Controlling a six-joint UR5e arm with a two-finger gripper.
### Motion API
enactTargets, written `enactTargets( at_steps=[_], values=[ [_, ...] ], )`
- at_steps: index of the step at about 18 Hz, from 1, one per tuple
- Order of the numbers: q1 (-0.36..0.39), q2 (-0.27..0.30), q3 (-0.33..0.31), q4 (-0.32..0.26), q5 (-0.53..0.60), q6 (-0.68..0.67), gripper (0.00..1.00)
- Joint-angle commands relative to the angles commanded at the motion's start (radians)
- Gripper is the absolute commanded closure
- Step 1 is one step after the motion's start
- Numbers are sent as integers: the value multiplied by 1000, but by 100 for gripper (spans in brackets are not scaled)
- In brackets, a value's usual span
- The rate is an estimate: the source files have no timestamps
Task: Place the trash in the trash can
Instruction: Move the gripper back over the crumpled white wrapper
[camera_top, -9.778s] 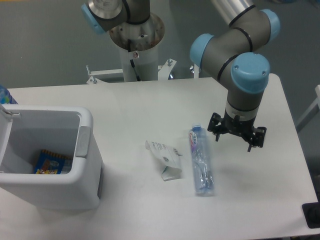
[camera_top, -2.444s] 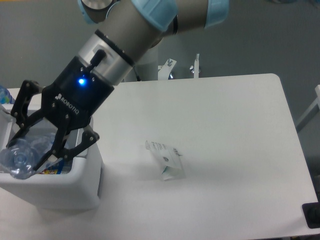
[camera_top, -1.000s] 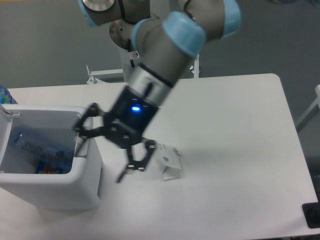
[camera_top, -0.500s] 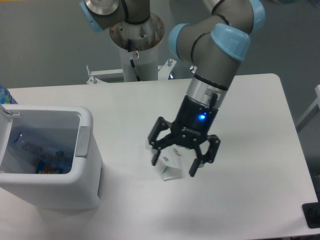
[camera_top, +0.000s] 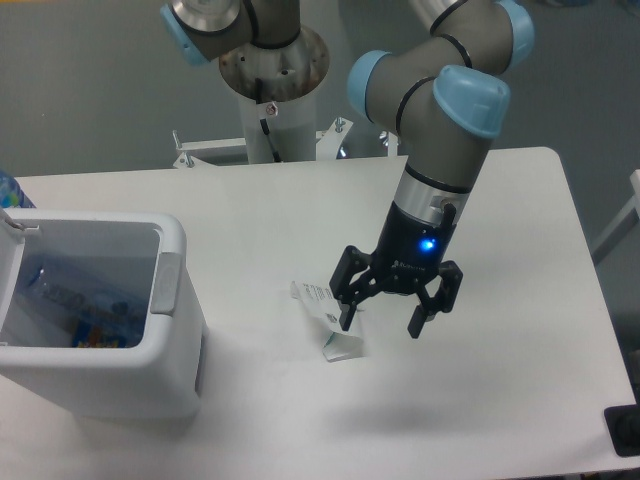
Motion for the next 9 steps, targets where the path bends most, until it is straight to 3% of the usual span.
enactTargets(
  at_steps=[9],
  values=[
    [-21,-26,-55,-6,117,12,0]
  ],
)
